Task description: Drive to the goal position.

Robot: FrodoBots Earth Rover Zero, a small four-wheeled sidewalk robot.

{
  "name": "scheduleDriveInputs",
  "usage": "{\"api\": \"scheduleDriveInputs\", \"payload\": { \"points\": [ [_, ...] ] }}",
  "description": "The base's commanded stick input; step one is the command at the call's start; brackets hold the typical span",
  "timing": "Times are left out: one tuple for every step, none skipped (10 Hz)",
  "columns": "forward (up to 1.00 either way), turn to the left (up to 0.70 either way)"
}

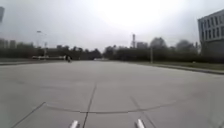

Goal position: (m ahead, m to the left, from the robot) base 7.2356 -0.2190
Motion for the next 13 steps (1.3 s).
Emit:
{"api": "scheduleDriveInputs", "payload": {
  "points": [
    [1.0, 0.0],
    [1.0, 0.0],
    [1.0, 0.0],
    [1.0, 0.0],
    [1.0, 0.0],
    [1.0, 0.0],
    [1.0, 0.0],
    [1.0, 0.0],
    [1.0, 0.0],
    [1.0, 0.0],
    [1.0, 0.0],
    [1.0, 0.0],
    [1.0, 0.0]
  ]
}}
